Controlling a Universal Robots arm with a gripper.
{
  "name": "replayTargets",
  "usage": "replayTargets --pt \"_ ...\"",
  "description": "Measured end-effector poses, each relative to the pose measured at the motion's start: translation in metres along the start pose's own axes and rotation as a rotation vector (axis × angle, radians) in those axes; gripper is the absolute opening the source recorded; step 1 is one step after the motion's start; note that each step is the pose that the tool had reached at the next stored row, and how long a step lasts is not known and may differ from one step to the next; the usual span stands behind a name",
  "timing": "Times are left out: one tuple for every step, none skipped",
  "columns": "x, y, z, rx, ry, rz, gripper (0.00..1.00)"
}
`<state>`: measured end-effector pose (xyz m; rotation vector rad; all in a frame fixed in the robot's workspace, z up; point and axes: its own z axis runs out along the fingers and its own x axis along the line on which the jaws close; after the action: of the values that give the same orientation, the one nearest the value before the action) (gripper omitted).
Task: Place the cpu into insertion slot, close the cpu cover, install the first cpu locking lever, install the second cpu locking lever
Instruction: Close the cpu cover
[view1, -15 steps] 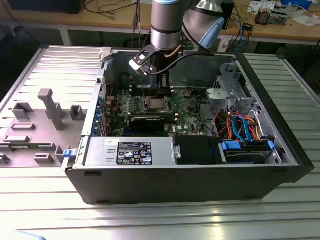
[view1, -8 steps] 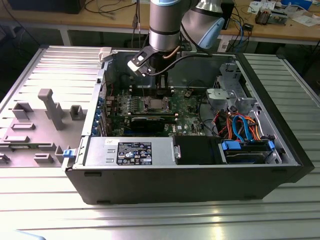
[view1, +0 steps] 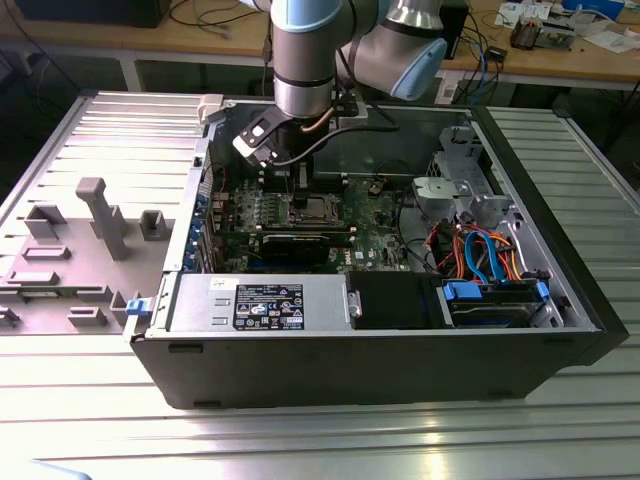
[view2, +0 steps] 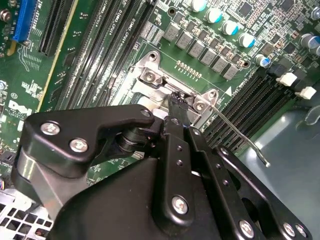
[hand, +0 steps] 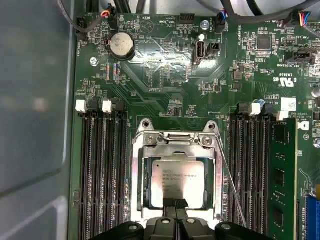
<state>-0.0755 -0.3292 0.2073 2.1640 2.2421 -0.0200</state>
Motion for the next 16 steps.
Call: replayTargets --pt "0.0000 0.0000 -0.0005 -0.0001 0.0002 0.000 0.11" --pt "0.0001 0.0001 -0.0021 -0.0001 0.0002 0.000 0.11" --pt "0.0002 0.0001 -0.0050 -0.0002 0.0001 0.000 0.11" --pt "0.0003 0.0001 -0.0086 -0.0002 -0.0001 0.000 0.11" --pt "0.0003 0.0002 -0.0101 -0.0002 -0.0002 0.000 0.11" --pt "0.0003 0.0009 -0.0103 -0.0003 -0.0001 0.000 0.11" --pt "0.0002 0.0038 -0.0103 -0.0002 -0.0002 0.000 0.11" --pt "0.0000 0.0078 -0.0102 -0.0002 -0.0003 0.000 0.11" --pt "-0.0001 0.0107 -0.0101 -0.0002 -0.0003 0.000 0.11" --pt "-0.0002 0.0137 -0.0100 -0.0002 -0.0003 0.000 0.11" --pt "-0.0002 0.0164 -0.0099 -0.0002 -0.0003 0.000 0.11" --pt "-0.0003 0.0187 -0.0098 -0.0002 -0.0002 0.000 0.11" --pt "-0.0004 0.0194 -0.0098 -0.0002 -0.0002 0.000 0.11" --pt "-0.0004 0.0195 -0.0098 -0.0002 -0.0002 0.000 0.11" --pt "-0.0003 0.0196 -0.0098 -0.0002 -0.0002 0.000 0.11" --pt "-0.0003 0.0196 -0.0098 -0.0002 -0.0002 0.000 0.11"
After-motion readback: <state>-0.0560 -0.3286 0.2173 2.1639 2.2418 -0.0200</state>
